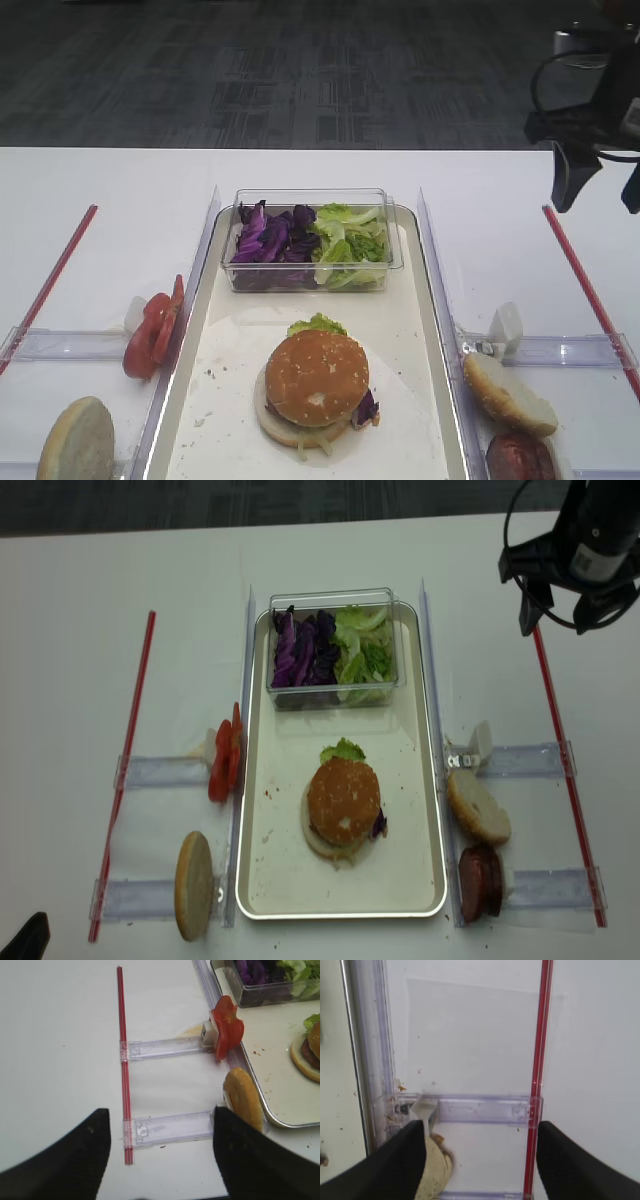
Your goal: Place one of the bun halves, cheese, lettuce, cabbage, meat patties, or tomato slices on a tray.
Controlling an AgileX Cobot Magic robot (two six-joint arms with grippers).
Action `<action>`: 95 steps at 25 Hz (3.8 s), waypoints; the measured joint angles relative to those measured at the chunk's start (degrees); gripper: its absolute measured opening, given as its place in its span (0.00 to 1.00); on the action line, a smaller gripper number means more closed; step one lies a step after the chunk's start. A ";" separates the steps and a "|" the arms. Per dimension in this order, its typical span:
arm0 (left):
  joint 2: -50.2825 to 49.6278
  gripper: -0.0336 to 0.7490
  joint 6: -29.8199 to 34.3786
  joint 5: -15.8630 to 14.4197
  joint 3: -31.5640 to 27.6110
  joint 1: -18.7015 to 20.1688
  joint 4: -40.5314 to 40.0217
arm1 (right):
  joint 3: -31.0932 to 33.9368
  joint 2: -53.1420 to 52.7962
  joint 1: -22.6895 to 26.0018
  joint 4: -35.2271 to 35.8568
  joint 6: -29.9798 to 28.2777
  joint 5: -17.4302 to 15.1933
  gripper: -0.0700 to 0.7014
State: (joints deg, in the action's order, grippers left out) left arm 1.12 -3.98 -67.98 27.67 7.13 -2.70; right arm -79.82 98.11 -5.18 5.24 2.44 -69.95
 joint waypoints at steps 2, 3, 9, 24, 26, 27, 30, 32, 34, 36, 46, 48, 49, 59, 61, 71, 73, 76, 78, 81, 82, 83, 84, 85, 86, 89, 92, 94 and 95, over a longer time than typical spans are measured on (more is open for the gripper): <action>0.00 0.58 0.00 0.00 0.00 0.00 0.00 | 2.74 -3.34 0.00 0.00 -0.05 -0.11 0.73; 0.00 0.58 0.00 0.00 0.00 0.00 0.00 | 4.17 -4.72 0.00 0.00 -0.05 -0.11 0.73; 0.00 0.58 0.00 0.00 0.00 0.00 0.00 | 12.25 -15.55 0.00 0.00 -0.14 -0.22 0.73; 0.00 0.58 0.00 0.00 0.00 0.00 0.00 | 31.53 -46.99 0.00 0.00 -1.60 -1.30 0.73; 0.00 0.58 0.00 0.00 0.00 0.00 0.00 | 32.63 -51.22 0.00 0.00 -1.83 -1.44 0.73; 0.00 0.58 0.00 0.00 0.00 0.00 0.00 | 32.92 -53.30 0.00 0.00 -1.81 -1.45 0.73; 0.00 0.58 0.00 0.00 0.00 0.00 0.00 | 33.97 -59.19 0.00 -0.10 -1.84 -1.70 0.73; 0.00 0.58 0.00 0.00 0.00 0.00 0.00 | 34.74 -63.15 0.00 -0.10 -1.84 -1.92 0.73; 0.00 0.58 0.00 0.00 0.00 0.00 0.00 | 35.81 -67.81 0.00 -0.10 -1.84 -2.15 0.73; 0.00 0.58 0.00 0.00 0.00 0.00 0.00 | 37.35 -72.35 0.00 -0.10 -1.94 -2.30 0.73; 0.00 0.58 0.00 0.00 0.00 0.00 0.00 | 44.98 -92.08 0.00 -0.10 -2.76 -3.19 0.73; 0.00 0.58 0.00 0.00 0.00 0.00 0.00 | 46.04 -94.85 0.00 -0.10 -2.86 -3.28 0.73; 0.00 0.58 0.00 0.00 0.00 0.00 0.00 | 46.69 -95.84 0.00 -0.10 -2.98 -3.31 0.73; 0.00 0.58 0.00 0.00 0.00 0.00 0.00 | 49.44 -99.03 0.00 0.11 -5.17 -3.62 0.73; 0.00 0.58 0.00 0.00 0.00 0.00 0.00 | 49.44 -99.03 0.00 0.01 -5.44 -3.62 0.73; 0.00 0.58 0.00 0.00 0.00 0.00 0.00 | 52.53 -99.10 0.00 -0.63 -5.57 2.56 0.73; 0.00 0.58 0.00 0.00 0.00 0.00 0.00 | 52.92 -99.10 0.00 -1.24 -5.45 3.24 0.73; 0.00 0.58 0.00 0.00 0.00 0.00 0.00 | 52.92 -99.10 0.00 -1.36 -5.45 3.61 0.73; 0.00 0.58 0.00 0.00 0.00 0.00 0.00 | 52.92 -99.10 0.00 -1.36 -5.45 3.61 0.73; 0.00 0.58 0.00 0.00 0.00 0.00 0.00 | 52.92 -99.10 0.00 -1.46 -5.45 3.61 0.73; 0.00 0.58 0.00 0.00 0.00 0.00 0.00 | 52.92 -99.10 0.00 -1.46 -5.45 3.61 0.73; 0.00 0.58 0.00 0.00 0.00 0.00 0.00 | 52.92 -99.10 0.00 -1.46 -5.45 3.61 0.73; 0.00 0.58 0.00 0.00 0.00 0.00 0.00 | 52.92 -99.10 0.00 -1.46 -5.45 3.61 0.73; 0.00 0.58 0.00 0.00 0.00 0.00 0.00 | 52.92 -99.10 0.00 -1.46 -5.45 3.61 0.73; 0.00 0.58 0.00 0.00 0.00 0.00 0.00 | 52.92 -99.10 0.00 -1.46 -5.38 3.61 0.73; 0.00 0.58 0.00 0.00 0.00 0.00 0.00 | 52.92 -99.10 0.00 -1.46 -5.38 3.61 0.73; 0.00 0.58 0.00 0.00 0.00 0.00 0.00 | 52.92 -99.10 0.00 -1.46 -5.38 3.61 0.73; 0.00 0.58 0.00 0.00 0.00 0.00 0.00 | 52.92 -99.10 0.00 -1.81 -5.38 3.61 0.73; 0.00 0.58 0.00 0.00 0.00 0.00 0.00 | 52.92 -99.10 0.00 -2.26 -5.38 3.61 0.73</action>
State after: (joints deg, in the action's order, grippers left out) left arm 1.12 -3.98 -67.98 27.67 7.13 -2.70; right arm -26.90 -0.98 -5.18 2.98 -2.95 -66.34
